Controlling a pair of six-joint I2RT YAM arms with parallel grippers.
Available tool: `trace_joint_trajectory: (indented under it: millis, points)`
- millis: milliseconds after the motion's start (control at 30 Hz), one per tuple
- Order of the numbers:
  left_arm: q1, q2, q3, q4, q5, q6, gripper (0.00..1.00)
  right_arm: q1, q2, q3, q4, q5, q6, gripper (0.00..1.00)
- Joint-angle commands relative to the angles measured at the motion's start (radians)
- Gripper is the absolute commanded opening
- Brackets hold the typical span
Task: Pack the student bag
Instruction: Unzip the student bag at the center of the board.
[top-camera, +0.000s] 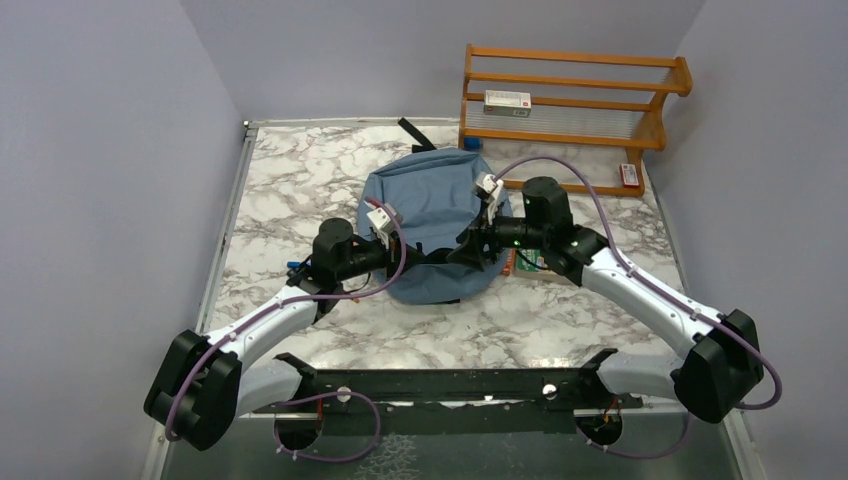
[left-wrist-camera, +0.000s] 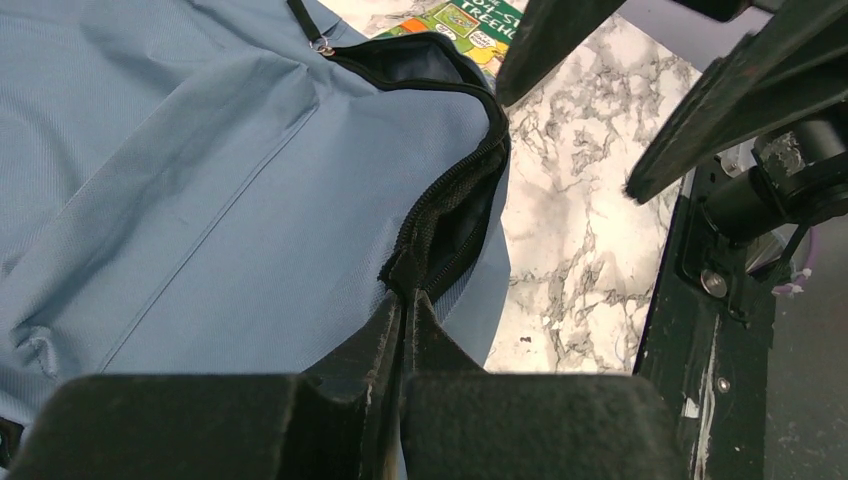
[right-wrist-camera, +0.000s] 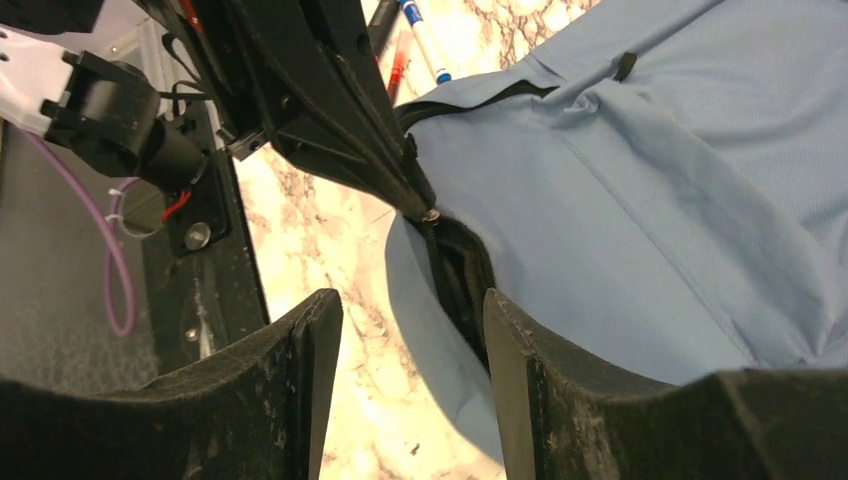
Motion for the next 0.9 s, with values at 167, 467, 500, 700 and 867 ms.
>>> trace_joint_trajectory:
  millis: [167,467,500,700,867]
  points:
    - [0.006,-0.021,-0.001,0.069,-0.044,-0.01,0.0,0.005,-0.031,-0.094,0.248,-0.067,-0.071,0.59]
    - [0.006,-0.029,-0.013,0.069,-0.043,-0.011,0.0,0.055,0.019,-0.037,0.085,-0.099,-0.279,0.48]
    - [0.006,-0.03,-0.014,0.069,-0.043,-0.01,0.0,0.08,0.02,-0.032,0.063,-0.052,-0.317,0.48]
    - [0.007,-0.034,-0.017,0.069,-0.044,-0.004,0.0,0.136,0.066,0.006,-0.03,0.031,-0.426,0.48]
    - [0.006,-0.048,-0.027,0.069,-0.049,-0.005,0.0,0.165,0.122,0.032,-0.059,0.127,-0.486,0.48]
